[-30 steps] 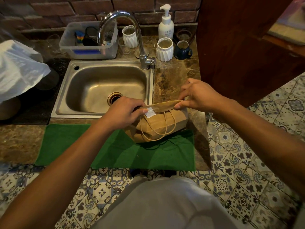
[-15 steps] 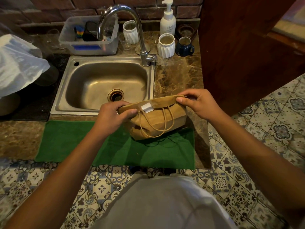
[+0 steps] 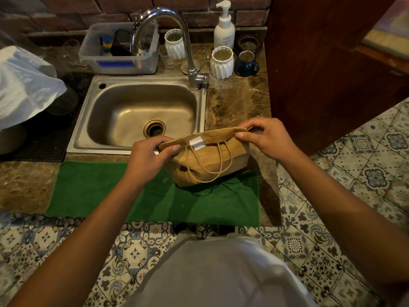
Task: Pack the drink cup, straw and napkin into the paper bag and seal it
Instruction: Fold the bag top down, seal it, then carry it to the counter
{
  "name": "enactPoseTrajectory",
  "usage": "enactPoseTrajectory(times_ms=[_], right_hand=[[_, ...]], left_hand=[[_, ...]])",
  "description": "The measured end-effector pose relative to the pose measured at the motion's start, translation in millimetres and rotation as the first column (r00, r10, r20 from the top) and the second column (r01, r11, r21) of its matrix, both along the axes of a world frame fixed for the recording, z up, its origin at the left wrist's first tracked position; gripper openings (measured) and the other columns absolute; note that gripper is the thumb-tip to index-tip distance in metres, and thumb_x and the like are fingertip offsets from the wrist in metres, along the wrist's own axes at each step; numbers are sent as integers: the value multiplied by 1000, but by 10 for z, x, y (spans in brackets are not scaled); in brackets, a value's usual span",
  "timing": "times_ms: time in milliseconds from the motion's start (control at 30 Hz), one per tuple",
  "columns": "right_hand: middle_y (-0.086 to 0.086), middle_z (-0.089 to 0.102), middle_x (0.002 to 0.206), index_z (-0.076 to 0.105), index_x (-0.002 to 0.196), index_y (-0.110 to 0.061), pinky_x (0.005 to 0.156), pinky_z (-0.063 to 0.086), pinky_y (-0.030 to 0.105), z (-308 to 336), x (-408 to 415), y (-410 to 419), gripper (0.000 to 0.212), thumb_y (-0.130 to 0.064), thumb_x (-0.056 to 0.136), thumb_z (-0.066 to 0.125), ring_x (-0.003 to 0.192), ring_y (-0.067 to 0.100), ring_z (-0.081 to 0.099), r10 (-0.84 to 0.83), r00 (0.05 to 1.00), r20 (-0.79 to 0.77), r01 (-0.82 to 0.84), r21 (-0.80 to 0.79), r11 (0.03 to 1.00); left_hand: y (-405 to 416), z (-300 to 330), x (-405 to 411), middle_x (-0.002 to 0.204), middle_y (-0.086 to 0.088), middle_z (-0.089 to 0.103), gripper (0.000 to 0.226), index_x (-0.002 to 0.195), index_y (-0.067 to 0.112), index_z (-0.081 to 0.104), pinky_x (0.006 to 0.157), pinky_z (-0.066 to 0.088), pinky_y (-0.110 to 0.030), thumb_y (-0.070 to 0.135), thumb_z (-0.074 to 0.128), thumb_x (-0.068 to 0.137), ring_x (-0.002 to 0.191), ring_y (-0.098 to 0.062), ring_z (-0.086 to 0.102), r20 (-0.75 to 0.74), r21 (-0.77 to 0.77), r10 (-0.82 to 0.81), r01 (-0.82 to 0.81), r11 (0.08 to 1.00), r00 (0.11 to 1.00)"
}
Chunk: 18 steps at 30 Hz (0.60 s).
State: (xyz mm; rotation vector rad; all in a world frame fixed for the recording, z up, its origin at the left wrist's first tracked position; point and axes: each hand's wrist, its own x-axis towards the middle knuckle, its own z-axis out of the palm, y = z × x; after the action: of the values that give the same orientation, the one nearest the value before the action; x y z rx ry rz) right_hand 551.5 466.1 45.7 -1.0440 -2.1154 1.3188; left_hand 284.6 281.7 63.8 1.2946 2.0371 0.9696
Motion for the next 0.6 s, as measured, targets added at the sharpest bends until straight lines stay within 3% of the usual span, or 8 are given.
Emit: enactPoseTrajectory(times_ms=[133, 267, 333, 433, 533, 600], right_hand=[[-5, 75, 94, 77, 100, -20, 85, 58, 41, 67, 55, -23, 14, -22, 86, 80, 89, 11, 70, -12, 1000, -27, 13, 20, 1000], [0, 76, 97, 76, 103, -22, 86, 59, 44, 100, 168, -77, 16, -19, 87, 79, 93, 24, 72, -63, 994, -91, 64, 9, 998], [3, 76, 98, 76, 103, -21, 86, 58, 46, 93, 245, -113, 17, -20, 86, 79, 94, 24, 72, -112, 990, -91, 114, 14, 993], [2, 77, 98, 77, 104, -19, 86, 56, 46, 126, 331, -191, 19, -25, 86, 79, 93, 19, 71, -140, 989, -51, 144, 63, 988], [-2, 76, 97, 77, 104, -21, 85, 56, 40, 229, 384, -283, 18, -25, 87, 78, 93, 15, 69, -153, 988, -36, 155, 69, 985], [-6, 74, 100, 75, 105, -26, 84, 54, 37, 336, 413, -346, 17, -26, 87, 78, 95, 13, 67, -157, 988, -7, 157, 61, 986]], left_hand=[[52, 84, 15, 89, 14, 74, 13, 100, 30, 75, 74, 50, -21, 29, 76, 87, 88, -6, 67, -26, 34, -20, 21, 999, 999], [125, 192, 62, 87, 19, 71, 14, 98, 35, 72, 71, 46, -8, 27, 76, 86, 82, 6, 63, -76, 75, -65, 71, 995, 995], [162, 224, 78, 85, 22, 70, 17, 95, 40, 71, 72, 46, -8, 27, 77, 86, 81, 7, 62, -95, 93, -92, 101, 991, 991], [188, 247, 102, 83, 25, 70, 18, 91, 44, 70, 75, 49, -16, 28, 76, 86, 85, 3, 63, -111, 99, -136, 147, 984, 985], [181, 279, 129, 91, 14, 73, 12, 97, 33, 74, 78, 54, -34, 27, 75, 88, 90, -14, 67, -89, 114, -178, 187, 976, 980], [172, 320, 101, 91, 11, 74, 11, 99, 30, 74, 78, 54, -37, 27, 75, 88, 89, -16, 68, -68, 131, -216, 224, 966, 974]])
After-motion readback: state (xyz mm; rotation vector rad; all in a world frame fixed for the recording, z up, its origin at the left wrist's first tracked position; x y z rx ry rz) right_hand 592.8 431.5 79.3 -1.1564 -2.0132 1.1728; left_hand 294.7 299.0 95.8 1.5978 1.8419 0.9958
